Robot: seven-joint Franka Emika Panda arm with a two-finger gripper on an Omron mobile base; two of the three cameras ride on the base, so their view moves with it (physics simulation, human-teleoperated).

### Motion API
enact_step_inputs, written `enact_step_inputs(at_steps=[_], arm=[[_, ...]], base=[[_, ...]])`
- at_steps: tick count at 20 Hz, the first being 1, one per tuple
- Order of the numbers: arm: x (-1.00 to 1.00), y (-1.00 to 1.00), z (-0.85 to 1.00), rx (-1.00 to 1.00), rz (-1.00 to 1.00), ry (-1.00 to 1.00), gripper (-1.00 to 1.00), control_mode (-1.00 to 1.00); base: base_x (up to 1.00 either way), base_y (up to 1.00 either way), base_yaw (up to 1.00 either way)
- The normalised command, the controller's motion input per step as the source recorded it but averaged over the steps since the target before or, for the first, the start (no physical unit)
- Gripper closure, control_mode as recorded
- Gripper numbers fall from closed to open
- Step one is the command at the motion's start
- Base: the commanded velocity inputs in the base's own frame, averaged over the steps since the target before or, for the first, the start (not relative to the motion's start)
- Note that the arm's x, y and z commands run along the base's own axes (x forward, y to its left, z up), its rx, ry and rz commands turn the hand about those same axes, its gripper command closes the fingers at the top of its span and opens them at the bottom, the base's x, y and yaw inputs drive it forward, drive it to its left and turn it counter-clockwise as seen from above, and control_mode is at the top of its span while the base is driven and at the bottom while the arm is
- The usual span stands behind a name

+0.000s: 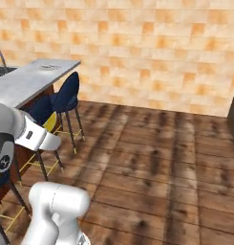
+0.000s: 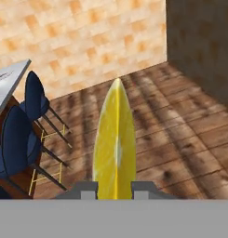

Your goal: Take the lemon wedge from the fridge and place it on the plate with fish on the dining counter.

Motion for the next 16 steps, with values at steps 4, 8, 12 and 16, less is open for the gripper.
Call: enact_step_inputs(at_steps=[4,8,12,16], arm=[[0.0,0.0,0.0,0.0,0.0,0.0,1.0,1.0],[0.0,0.0,0.0,0.0,0.0,0.0,1.0,1.0],[0.0,0.0,0.0,0.0,0.0,0.0,1.0,1.0],[0.0,0.0,0.0,0.0,0.0,0.0,1.0,1.0]], base=[[0.82,-0.5,0.55],[1.0,-1.0,0.21],[1.0,-0.95,0.14],[1.0,-0.48,0.35]])
